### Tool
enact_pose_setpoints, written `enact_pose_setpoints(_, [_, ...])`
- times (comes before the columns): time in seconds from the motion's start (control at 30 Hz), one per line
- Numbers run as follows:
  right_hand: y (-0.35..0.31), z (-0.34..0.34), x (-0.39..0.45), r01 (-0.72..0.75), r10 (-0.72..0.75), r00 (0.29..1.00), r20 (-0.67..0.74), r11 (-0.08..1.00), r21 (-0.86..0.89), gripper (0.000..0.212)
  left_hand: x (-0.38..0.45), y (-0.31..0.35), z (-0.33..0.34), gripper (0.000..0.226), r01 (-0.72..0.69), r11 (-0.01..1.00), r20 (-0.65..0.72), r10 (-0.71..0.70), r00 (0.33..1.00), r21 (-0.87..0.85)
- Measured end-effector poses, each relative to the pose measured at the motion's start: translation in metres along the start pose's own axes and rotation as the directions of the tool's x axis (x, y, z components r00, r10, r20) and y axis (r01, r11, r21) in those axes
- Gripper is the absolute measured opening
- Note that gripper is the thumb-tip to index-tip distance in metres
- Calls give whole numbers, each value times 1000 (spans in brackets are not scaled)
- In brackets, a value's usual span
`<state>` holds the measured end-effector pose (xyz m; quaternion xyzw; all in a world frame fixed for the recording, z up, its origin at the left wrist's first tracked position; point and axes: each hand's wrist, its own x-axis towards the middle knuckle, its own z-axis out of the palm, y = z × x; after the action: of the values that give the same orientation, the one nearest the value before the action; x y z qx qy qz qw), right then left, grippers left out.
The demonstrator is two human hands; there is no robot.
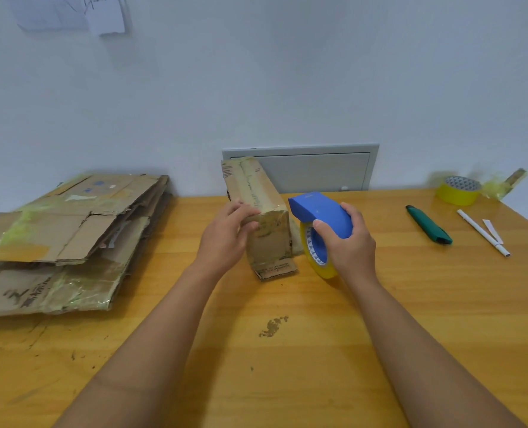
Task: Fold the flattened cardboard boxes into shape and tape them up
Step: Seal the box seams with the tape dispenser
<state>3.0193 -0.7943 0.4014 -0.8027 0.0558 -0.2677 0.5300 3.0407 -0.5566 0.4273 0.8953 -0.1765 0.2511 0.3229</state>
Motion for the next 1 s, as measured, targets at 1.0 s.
enact_pose_setpoints(1.0, [0,6,-2,-38,40,997,-70,999,31,67,0,1,-13,40,-84,993,145,71,987,83])
